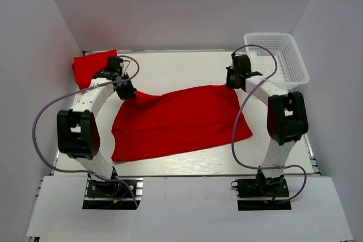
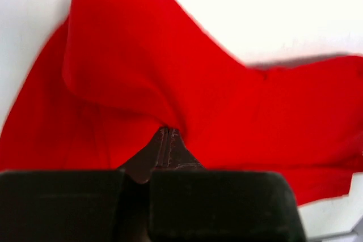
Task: Fold and stack the t-shirts
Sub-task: Fold the other side of the tshirt into a rectangle
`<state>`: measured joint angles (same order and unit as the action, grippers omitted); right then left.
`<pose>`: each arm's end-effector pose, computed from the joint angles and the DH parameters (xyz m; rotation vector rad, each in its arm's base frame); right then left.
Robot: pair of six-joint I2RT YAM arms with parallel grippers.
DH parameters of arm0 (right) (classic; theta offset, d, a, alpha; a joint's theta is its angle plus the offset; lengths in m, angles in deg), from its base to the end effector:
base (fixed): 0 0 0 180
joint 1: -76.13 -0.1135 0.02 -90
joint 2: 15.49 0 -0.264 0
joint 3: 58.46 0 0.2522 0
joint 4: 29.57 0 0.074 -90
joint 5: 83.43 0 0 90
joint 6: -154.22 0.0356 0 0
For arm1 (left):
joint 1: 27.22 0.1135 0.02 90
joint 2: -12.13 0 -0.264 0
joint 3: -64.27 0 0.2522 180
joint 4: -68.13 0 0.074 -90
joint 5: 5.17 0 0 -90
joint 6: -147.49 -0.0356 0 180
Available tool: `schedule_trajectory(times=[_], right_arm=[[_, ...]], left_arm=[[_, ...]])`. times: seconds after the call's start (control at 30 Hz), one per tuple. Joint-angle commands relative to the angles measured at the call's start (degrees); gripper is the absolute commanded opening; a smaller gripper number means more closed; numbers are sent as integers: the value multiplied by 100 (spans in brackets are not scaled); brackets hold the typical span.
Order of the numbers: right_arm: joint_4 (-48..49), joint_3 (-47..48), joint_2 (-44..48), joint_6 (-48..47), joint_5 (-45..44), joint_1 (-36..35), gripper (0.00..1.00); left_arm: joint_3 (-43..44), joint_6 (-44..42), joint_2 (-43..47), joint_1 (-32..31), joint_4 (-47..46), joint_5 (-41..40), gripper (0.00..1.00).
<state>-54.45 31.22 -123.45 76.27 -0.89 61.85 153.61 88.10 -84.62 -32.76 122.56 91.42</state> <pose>0.4087 0.0993 0.2108 0.0203 2.3175 0.0815 0.3507 -0.0381 0.2467 -0.5454 2.6317 -0.3562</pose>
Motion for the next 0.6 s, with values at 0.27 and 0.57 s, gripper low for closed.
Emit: schedule_trajectory(times=[0.27, 0.57], right_arm=[[786, -1062, 1180, -300, 70, -74, 0], [874, -1483, 1690, -370, -79, -57, 0]], left_arm=[[-1580, 314, 1966, -35, 547, 342, 0], [-2283, 191, 2582, -140, 1014, 755, 0]])
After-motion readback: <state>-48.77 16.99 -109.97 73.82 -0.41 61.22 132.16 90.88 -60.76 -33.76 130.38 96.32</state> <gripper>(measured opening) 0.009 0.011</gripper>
